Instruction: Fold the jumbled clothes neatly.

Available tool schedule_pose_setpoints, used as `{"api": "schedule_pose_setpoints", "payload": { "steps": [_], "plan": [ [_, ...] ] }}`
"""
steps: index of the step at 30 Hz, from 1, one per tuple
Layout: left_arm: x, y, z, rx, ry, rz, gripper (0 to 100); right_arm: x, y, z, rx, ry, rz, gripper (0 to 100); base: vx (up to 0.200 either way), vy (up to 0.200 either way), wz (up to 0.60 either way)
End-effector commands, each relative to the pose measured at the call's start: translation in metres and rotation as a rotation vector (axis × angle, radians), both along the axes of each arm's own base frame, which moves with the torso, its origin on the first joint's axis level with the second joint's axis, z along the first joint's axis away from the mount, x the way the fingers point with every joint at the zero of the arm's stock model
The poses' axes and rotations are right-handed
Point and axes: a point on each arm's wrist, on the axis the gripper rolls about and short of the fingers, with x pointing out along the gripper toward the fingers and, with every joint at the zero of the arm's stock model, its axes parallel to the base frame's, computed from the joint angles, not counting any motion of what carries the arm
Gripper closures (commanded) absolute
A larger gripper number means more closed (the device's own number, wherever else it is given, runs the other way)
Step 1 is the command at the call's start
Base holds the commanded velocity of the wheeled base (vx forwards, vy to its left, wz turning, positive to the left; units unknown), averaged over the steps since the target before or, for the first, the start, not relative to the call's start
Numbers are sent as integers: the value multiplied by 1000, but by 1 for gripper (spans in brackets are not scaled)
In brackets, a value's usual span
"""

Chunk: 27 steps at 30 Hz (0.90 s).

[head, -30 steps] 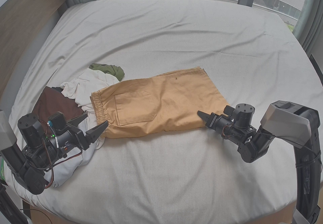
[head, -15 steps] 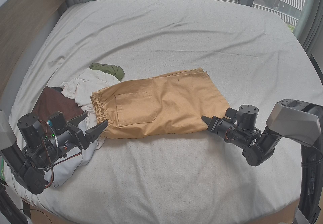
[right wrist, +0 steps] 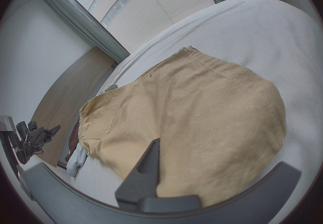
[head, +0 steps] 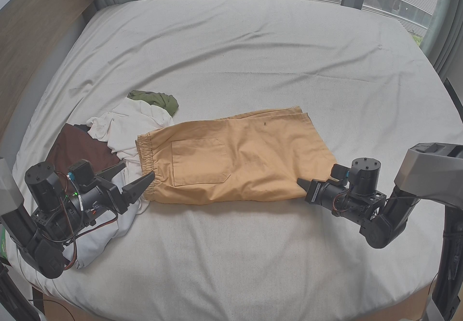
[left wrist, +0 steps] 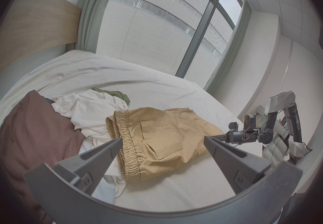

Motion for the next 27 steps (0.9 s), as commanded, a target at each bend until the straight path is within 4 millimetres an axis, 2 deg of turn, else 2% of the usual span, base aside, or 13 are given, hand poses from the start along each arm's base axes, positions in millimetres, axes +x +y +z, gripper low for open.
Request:
{"api": "schedule_pose_setpoints", "payload": {
  "steps": [1,11,15,22,27],
  "plan": [
    [0,0,0,0,1,0,0,-14,-7,7,-33,0,2,100,0,0,0],
    [0,0,-3,1,12,0,0,-53,-27,0,-114,83,-1,100,0,0,0],
    [0,0,-3,1,13,0,0,-69,-36,-9,-164,136,2,100,0,0,0],
    [0,0,-3,0,14,0,0,-79,-47,-17,-191,187,-16,100,0,0,0],
    [-1,0,-4,1,19,-1,0,-81,-47,-20,-196,200,-15,100,0,0,0]
  ]
}}
